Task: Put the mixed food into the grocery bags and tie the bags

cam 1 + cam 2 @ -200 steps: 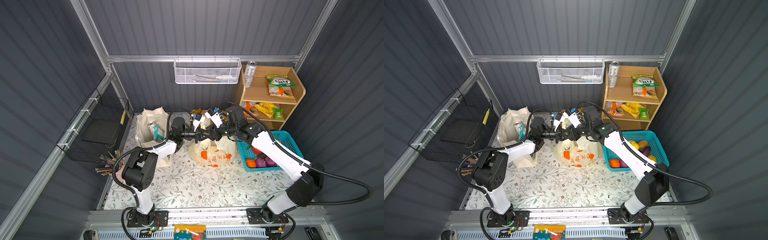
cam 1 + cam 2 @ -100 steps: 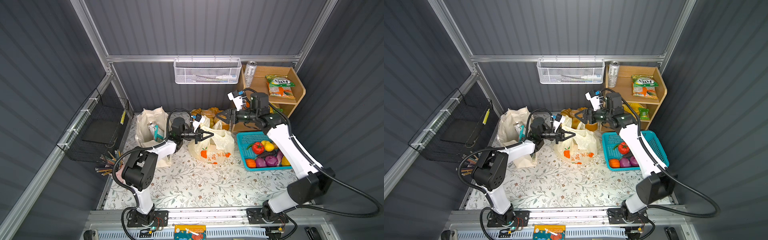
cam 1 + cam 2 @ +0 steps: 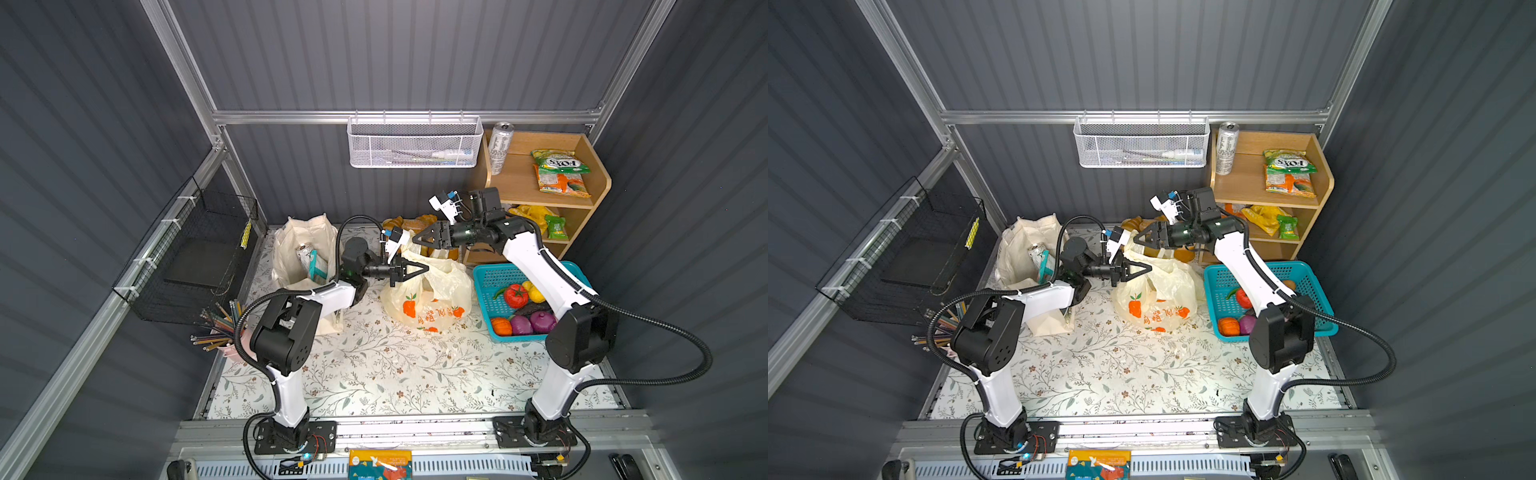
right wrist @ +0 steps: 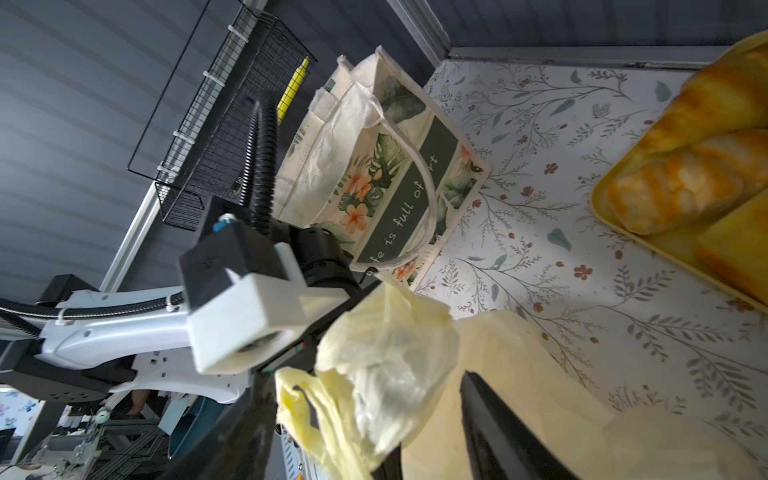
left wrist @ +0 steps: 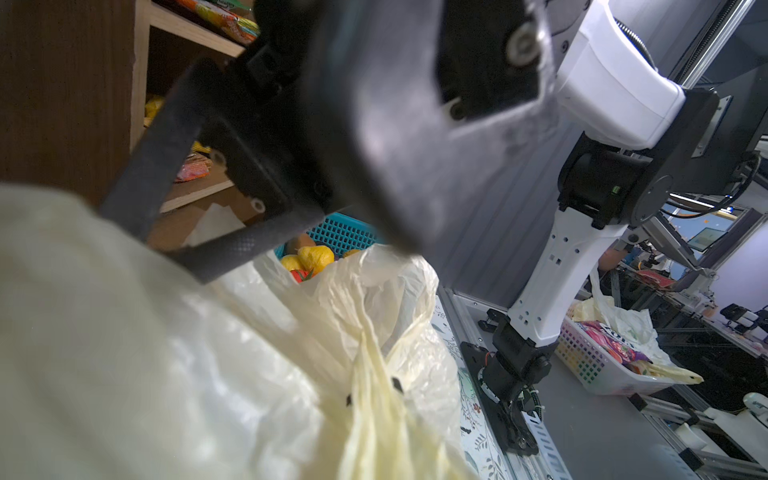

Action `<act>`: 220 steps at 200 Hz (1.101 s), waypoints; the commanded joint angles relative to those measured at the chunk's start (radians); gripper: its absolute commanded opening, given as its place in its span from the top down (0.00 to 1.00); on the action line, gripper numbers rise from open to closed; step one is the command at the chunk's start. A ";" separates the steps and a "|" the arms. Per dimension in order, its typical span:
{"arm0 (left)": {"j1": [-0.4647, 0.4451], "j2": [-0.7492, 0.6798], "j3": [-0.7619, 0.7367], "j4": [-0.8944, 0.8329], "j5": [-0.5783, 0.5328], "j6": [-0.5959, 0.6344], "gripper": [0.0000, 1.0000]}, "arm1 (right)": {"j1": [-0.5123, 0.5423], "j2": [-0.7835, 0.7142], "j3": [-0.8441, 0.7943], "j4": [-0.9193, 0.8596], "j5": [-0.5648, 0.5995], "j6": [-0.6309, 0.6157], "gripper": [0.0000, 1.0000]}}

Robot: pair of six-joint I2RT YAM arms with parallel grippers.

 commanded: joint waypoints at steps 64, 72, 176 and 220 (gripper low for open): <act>0.010 0.002 -0.006 0.054 0.025 -0.035 1.00 | 0.019 0.055 0.043 0.055 -0.072 0.040 0.76; 0.010 0.001 -0.006 0.051 0.029 -0.036 1.00 | 0.019 0.045 0.029 0.078 -0.067 0.054 0.88; 0.057 -0.054 -0.012 -0.161 -0.176 -0.028 1.00 | 0.108 -0.411 -0.509 0.362 0.353 0.129 1.00; 0.057 -0.062 -0.001 -0.185 -0.182 -0.019 1.00 | 0.131 -0.463 -0.753 0.490 0.537 0.263 1.00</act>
